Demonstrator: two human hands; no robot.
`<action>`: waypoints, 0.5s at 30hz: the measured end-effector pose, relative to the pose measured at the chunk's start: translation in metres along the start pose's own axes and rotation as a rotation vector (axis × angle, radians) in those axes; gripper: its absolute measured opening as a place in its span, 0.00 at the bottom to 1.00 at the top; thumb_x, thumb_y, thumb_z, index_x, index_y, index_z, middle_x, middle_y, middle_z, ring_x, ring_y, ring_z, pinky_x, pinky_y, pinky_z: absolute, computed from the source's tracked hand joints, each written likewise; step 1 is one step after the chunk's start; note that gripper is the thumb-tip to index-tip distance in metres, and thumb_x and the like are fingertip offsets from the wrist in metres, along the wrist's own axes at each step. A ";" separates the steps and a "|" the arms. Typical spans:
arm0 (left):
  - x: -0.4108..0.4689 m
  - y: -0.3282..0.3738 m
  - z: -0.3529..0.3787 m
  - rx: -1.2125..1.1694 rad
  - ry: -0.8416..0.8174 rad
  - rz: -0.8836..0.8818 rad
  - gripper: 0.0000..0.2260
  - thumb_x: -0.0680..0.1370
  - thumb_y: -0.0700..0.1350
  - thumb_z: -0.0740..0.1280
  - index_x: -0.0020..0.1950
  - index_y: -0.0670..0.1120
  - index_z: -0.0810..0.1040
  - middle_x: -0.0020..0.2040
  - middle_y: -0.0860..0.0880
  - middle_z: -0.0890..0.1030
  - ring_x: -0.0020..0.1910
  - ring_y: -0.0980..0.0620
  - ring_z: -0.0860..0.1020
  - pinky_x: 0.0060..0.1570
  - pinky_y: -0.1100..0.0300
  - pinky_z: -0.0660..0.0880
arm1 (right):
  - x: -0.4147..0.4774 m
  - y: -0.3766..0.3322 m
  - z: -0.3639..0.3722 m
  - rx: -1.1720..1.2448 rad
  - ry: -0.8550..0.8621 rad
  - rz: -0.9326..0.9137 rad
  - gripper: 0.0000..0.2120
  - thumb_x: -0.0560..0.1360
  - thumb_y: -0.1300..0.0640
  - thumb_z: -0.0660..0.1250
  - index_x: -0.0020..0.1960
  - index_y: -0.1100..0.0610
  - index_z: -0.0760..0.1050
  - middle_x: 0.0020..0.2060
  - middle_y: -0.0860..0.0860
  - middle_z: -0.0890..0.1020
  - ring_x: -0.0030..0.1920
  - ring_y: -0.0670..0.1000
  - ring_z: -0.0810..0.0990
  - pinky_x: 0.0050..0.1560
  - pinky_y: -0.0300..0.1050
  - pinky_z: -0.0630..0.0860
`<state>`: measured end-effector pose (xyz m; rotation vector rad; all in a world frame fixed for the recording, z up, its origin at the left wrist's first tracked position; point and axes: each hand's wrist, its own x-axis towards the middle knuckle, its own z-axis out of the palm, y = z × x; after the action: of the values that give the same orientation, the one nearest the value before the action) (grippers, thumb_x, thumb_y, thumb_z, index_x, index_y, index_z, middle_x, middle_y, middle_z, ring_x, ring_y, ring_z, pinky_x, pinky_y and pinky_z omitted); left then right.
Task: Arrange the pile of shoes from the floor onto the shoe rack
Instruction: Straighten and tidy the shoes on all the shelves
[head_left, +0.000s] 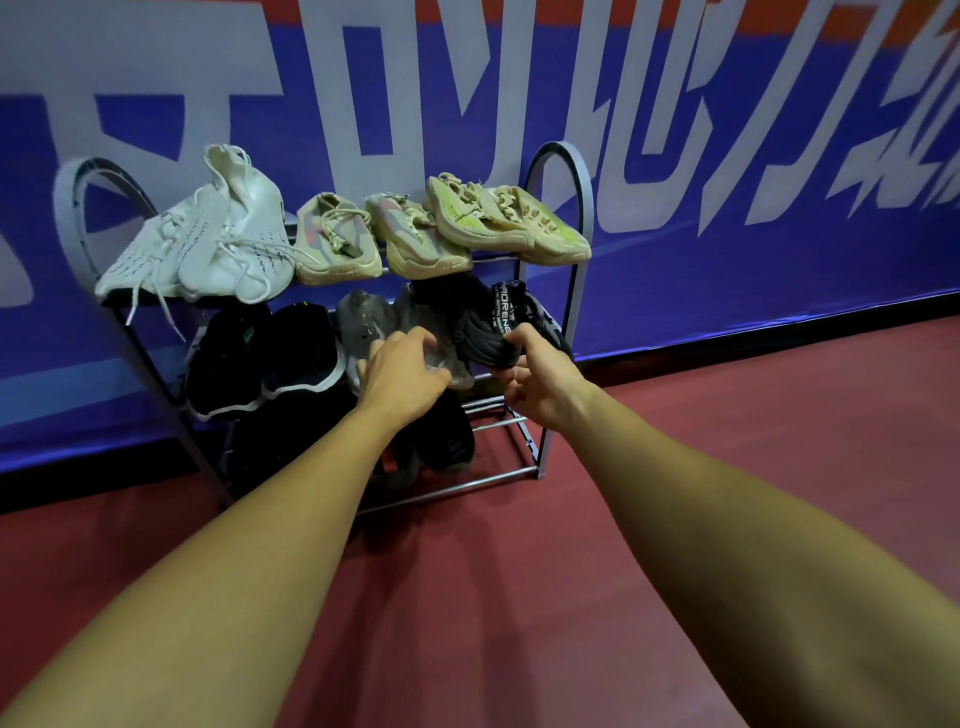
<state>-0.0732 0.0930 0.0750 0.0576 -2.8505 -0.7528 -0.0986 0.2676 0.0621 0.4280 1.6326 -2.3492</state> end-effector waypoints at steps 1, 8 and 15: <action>-0.002 0.000 -0.001 -0.001 0.004 -0.013 0.23 0.75 0.51 0.69 0.70 0.50 0.72 0.66 0.45 0.75 0.67 0.40 0.69 0.65 0.46 0.66 | -0.002 0.003 0.000 -0.029 -0.019 0.005 0.12 0.72 0.53 0.67 0.53 0.58 0.72 0.40 0.55 0.76 0.25 0.45 0.68 0.28 0.37 0.60; -0.012 -0.005 -0.013 -0.016 0.140 -0.051 0.32 0.73 0.45 0.71 0.74 0.57 0.63 0.64 0.41 0.70 0.66 0.36 0.69 0.64 0.43 0.66 | -0.019 0.008 0.001 -0.105 -0.198 0.039 0.15 0.71 0.50 0.66 0.53 0.57 0.72 0.33 0.47 0.71 0.25 0.42 0.64 0.29 0.36 0.60; -0.010 -0.023 -0.023 0.053 0.269 -0.118 0.20 0.75 0.48 0.72 0.66 0.58 0.76 0.61 0.44 0.70 0.62 0.41 0.69 0.64 0.48 0.66 | -0.032 0.000 -0.012 -0.180 -0.217 0.047 0.12 0.74 0.50 0.63 0.35 0.53 0.73 0.27 0.46 0.72 0.29 0.44 0.64 0.35 0.40 0.57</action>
<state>-0.0590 0.0622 0.0815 0.3124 -2.6275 -0.6369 -0.0682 0.2804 0.0697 0.1669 1.6898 -2.1081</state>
